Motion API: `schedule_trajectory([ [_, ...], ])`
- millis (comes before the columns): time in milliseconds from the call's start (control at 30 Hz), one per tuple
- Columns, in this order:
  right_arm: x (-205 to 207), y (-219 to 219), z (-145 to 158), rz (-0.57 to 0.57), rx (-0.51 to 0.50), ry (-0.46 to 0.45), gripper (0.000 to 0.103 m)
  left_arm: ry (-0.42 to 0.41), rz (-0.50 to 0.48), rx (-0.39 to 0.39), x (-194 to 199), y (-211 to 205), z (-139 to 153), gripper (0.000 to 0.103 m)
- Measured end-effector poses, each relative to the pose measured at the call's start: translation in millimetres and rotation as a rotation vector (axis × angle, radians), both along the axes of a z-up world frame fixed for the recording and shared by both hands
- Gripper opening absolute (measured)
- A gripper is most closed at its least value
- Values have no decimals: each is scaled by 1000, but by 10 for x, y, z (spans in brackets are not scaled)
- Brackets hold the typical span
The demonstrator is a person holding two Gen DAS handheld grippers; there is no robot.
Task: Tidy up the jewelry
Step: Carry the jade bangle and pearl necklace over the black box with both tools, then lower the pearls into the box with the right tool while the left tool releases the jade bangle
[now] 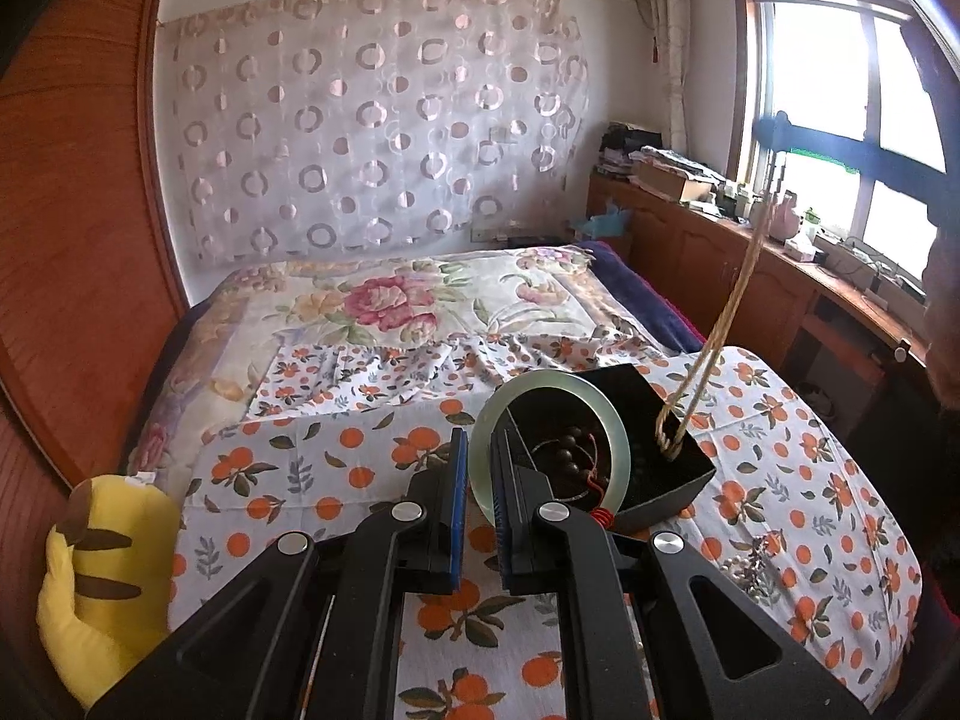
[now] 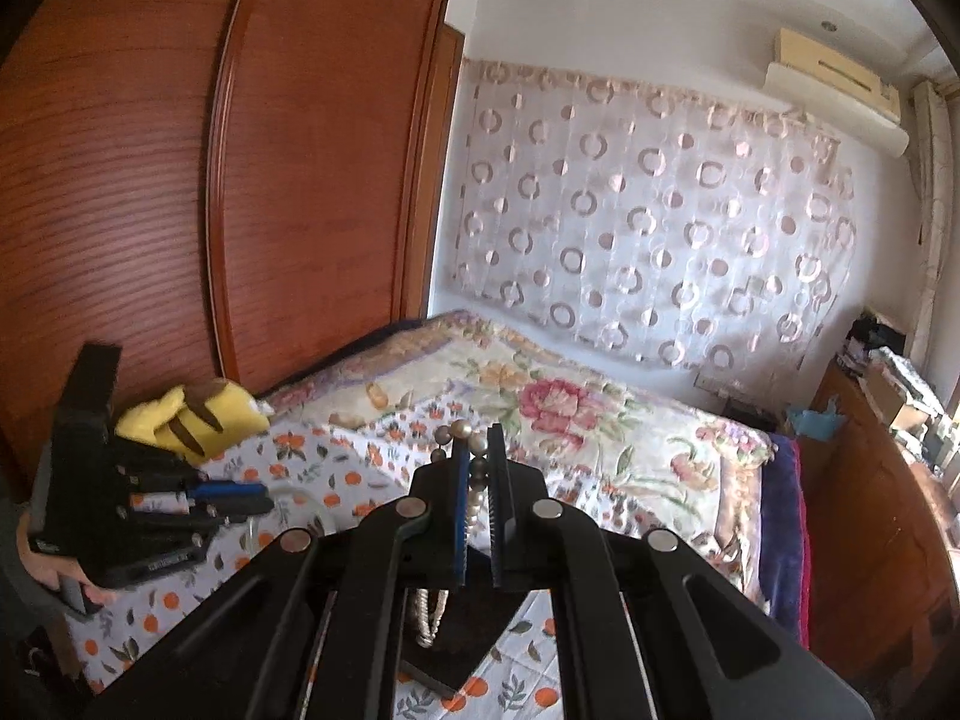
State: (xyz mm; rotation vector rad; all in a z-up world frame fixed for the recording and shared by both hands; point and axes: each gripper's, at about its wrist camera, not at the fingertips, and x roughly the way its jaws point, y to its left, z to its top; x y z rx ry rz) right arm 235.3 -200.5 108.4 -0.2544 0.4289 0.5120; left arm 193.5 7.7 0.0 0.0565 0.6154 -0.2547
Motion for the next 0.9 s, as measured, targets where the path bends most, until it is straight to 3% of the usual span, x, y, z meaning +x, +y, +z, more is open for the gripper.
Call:
schedule_trajectory([
  [433,304,173,-1022,28,-92,227,7,45,-22,21,398,-191,-163,7],
  [533,324,146,-1138,28,-100,260,9,56,-29,27,492,-245,-197,7],
  [633,341,81,-1249,30,-88,292,28,68,-38,35,588,-299,-230,7],
  [667,342,51,-1275,32,-85,298,30,72,-41,38,620,-323,-245,7],
  [900,309,-173,-1301,21,-55,302,30,111,-74,70,828,-531,-372,7],
])
